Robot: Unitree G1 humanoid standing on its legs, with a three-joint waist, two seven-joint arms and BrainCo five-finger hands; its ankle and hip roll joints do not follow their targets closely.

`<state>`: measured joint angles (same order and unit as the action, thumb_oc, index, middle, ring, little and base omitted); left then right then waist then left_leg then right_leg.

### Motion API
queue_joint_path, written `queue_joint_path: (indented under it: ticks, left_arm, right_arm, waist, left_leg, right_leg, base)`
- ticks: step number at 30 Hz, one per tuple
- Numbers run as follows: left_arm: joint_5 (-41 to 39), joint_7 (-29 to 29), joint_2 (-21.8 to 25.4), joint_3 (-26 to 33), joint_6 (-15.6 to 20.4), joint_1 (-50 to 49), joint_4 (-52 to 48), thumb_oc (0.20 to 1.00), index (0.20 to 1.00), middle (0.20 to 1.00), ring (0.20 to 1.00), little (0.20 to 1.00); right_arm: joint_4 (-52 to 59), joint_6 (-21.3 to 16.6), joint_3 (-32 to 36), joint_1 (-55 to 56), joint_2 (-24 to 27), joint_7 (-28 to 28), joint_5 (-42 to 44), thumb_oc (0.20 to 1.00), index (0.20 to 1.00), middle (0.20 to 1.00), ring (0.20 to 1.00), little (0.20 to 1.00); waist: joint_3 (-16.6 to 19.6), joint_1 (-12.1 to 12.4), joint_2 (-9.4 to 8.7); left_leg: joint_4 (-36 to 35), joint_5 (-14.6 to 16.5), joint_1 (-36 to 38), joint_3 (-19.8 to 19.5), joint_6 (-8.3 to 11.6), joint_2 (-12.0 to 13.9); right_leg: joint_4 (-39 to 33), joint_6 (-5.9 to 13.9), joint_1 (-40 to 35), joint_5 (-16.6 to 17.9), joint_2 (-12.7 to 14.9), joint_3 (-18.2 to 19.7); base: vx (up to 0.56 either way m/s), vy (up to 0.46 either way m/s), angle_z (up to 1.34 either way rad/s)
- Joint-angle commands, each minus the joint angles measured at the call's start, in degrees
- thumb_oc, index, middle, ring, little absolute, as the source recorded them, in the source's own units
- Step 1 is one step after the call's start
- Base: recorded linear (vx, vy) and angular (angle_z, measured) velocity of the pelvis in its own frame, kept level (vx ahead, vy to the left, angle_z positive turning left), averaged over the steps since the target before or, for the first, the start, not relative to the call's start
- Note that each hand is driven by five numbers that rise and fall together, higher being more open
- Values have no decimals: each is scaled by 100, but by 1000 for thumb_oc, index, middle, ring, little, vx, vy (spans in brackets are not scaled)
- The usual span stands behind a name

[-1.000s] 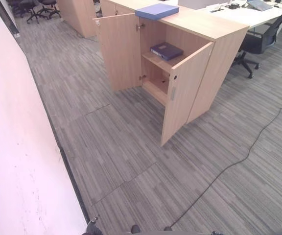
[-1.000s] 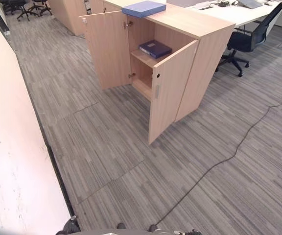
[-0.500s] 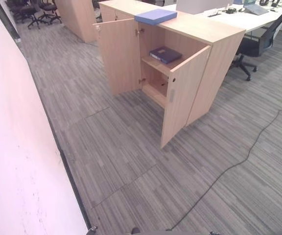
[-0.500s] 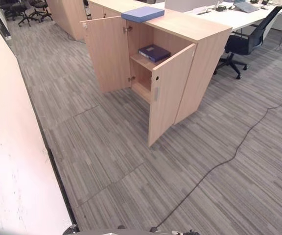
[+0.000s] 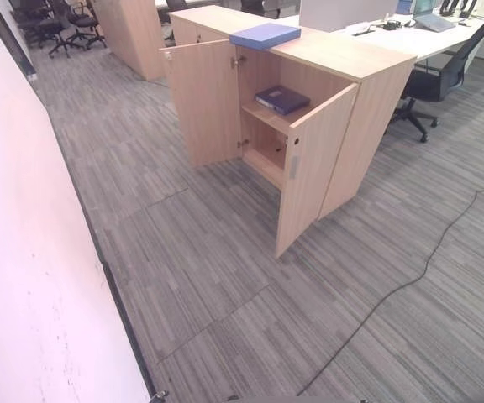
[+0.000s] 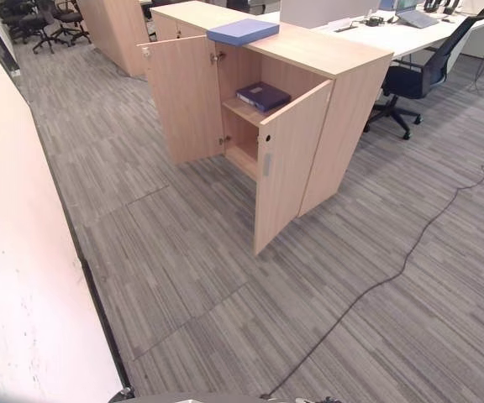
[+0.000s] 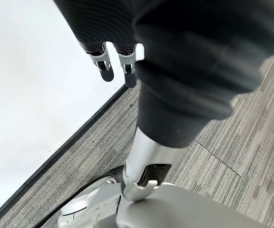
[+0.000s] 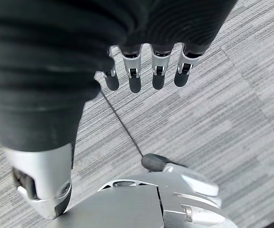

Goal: Put the empty folder in the office cabinet

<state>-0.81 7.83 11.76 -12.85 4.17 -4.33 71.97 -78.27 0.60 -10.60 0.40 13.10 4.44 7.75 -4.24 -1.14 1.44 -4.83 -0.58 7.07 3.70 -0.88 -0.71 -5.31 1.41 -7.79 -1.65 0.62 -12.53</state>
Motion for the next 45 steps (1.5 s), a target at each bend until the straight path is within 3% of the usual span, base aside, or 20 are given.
queue_joint_path:
  ticks: [1,21,33,37,38,41,42,43,44,45]
  left_arm:
    - [-152,-44,-43,204,63,338,411,1000,1000,1000,1000,1000]
    - [-252,-57,24,299,52,315,372,1000,1000,1000,1000,1000]
    - [-550,-45,112,545,41,344,382,1000,1000,1000,1000,1000]
    - [-791,-26,148,584,66,484,281,1000,1000,1000,1000,1000]
    - [-859,0,138,548,59,555,206,1000,1000,1000,1000,1000]
    - [-829,-1,135,516,56,578,197,1000,1000,1000,1000,1000]
    - [-822,-6,130,516,45,552,213,1000,1000,1000,1000,1000]
    - [-819,-37,115,583,24,456,268,1000,1000,1000,1000,1000]
    - [-819,-37,115,583,24,456,268,1000,1000,1000,1000,1000]
    - [-835,-42,93,632,15,411,321,1000,1000,1000,1000,1000]
  right_arm:
    - [-335,7,-120,-184,-61,-60,-22,1000,1000,1000,1000,1000]
    - [-292,59,-150,-234,37,-197,-63,1000,1000,1000,1000,1000]
    - [-248,74,-237,-269,97,-281,-183,1000,1000,1000,1000,1000]
    - [-253,66,-170,-370,128,-295,-59,1000,1000,1000,1000,1000]
    - [-276,101,-202,-448,169,-268,-30,1000,1000,1000,1000,1000]
    - [-294,101,-246,-470,203,-247,-49,1000,1000,1000,1000,1000]
    - [-289,119,-260,-467,220,-238,-75,1000,1000,1000,1000,1000]
    - [-280,123,-291,-436,252,-249,-153,1000,1000,1000,1000,1000]
    - [-280,123,-291,-436,252,-249,-153,1000,1000,1000,1000,1000]
    - [-286,118,-288,-426,274,-243,-200,1000,1000,1000,1000,1000]
  waist:
    - [-17,-27,-259]
    - [-194,-34,-207]
    - [-219,-27,-192]
    - [-518,25,-351]
    - [-680,67,-394]
    - [-677,97,-413]
    - [-662,130,-435]
    - [-626,223,-449]
    - [-627,223,-449]
    - [-577,261,-377]
  left_leg:
    - [-17,382,-40,-106,330,147]
    - [-17,364,-186,-110,257,104]
    - [-17,360,-69,-163,301,188]
    - [1504,477,-919,46,490,303]
    - [2536,-35,-1631,64,586,419]
    - [2842,-307,-2112,156,560,557]
    - [2743,-311,-2259,249,532,605]
    - [2009,-299,-2289,329,473,612]
    - [2008,-300,-2288,329,473,612]
    - [1492,-530,-2312,299,505,618]
  right_leg:
    - [31,570,97,359,571,-20]
    - [31,543,227,453,580,-1]
    - [93,432,108,244,521,-64]
    - [357,198,157,-1,538,-71]
    - [390,67,133,-82,511,-157]
    - [312,7,93,-157,435,-246]
    - [262,14,56,-166,431,-269]
    - [87,87,-94,-189,415,-250]
    - [87,87,-95,-189,415,-250]
    - [36,126,-127,-208,362,-248]
  base:
    - [0,0,0]
    - [2,-2,-1]
    - [64,-44,0]
    - [-40,-123,8]
    - [-46,-187,27]
    - [40,-84,22]
    - [247,-19,20]
    - [212,10,20]
    - [272,66,15]
    - [281,122,6]
